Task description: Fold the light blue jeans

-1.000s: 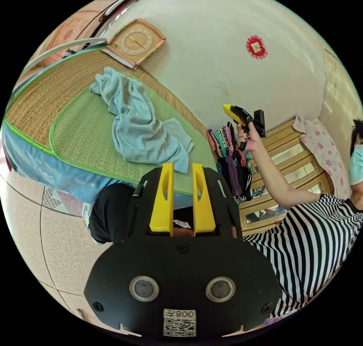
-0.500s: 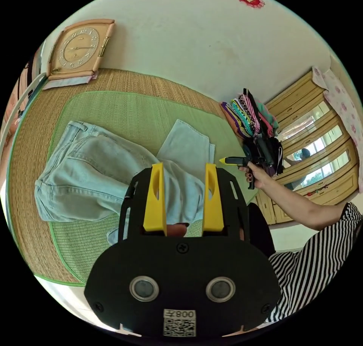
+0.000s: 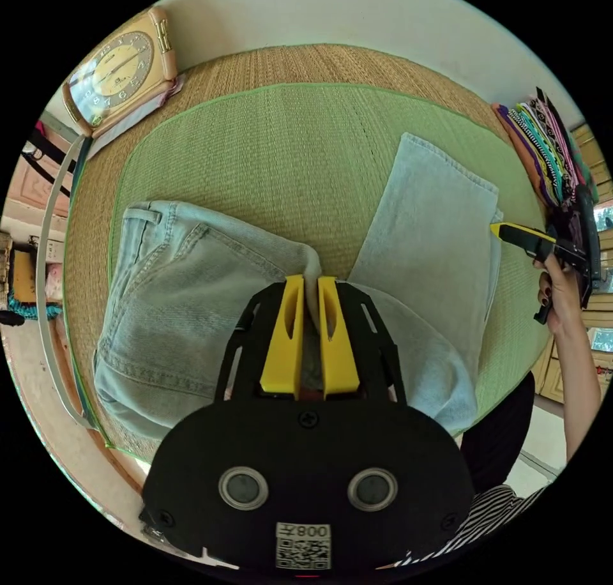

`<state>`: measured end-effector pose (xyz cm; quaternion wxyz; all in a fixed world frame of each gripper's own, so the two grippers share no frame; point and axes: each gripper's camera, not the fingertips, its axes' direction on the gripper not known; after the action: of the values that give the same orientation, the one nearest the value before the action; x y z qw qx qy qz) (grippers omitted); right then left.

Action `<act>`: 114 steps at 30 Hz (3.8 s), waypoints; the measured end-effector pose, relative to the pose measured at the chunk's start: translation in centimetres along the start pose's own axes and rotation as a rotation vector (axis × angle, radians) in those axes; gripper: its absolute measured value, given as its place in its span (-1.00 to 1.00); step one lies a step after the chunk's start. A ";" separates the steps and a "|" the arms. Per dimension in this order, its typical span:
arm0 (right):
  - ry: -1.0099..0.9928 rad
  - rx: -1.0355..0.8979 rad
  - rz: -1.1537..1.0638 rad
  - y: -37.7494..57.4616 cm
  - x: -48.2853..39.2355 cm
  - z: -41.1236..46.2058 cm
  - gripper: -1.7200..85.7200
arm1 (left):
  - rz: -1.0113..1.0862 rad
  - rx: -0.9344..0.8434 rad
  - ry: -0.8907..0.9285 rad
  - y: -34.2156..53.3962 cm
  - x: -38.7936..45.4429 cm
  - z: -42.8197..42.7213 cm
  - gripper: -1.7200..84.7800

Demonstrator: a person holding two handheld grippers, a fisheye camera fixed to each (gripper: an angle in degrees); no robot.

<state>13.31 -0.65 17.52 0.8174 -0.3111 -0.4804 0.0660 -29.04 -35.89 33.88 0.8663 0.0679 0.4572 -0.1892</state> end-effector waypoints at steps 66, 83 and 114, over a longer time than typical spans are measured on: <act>0.154 -0.028 0.113 5.1 20.9 -11.5 -0.76 | -0.352 -0.036 0.001 -4.9 2.2 -12.4 -0.79; 0.076 0.264 0.207 5.8 25.1 -23.3 -0.92 | -0.215 0.358 0.086 -3.7 0.9 -33.2 -0.88; 0.016 0.091 0.252 23.1 26.3 -24.1 -0.75 | -0.660 0.404 0.669 35.1 -17.6 -49.4 -0.92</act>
<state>51.58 17.76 15.59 0.8198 -0.3320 -0.4273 0.1875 -62.20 15.41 18.07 0.5362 0.1430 0.6608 -0.5053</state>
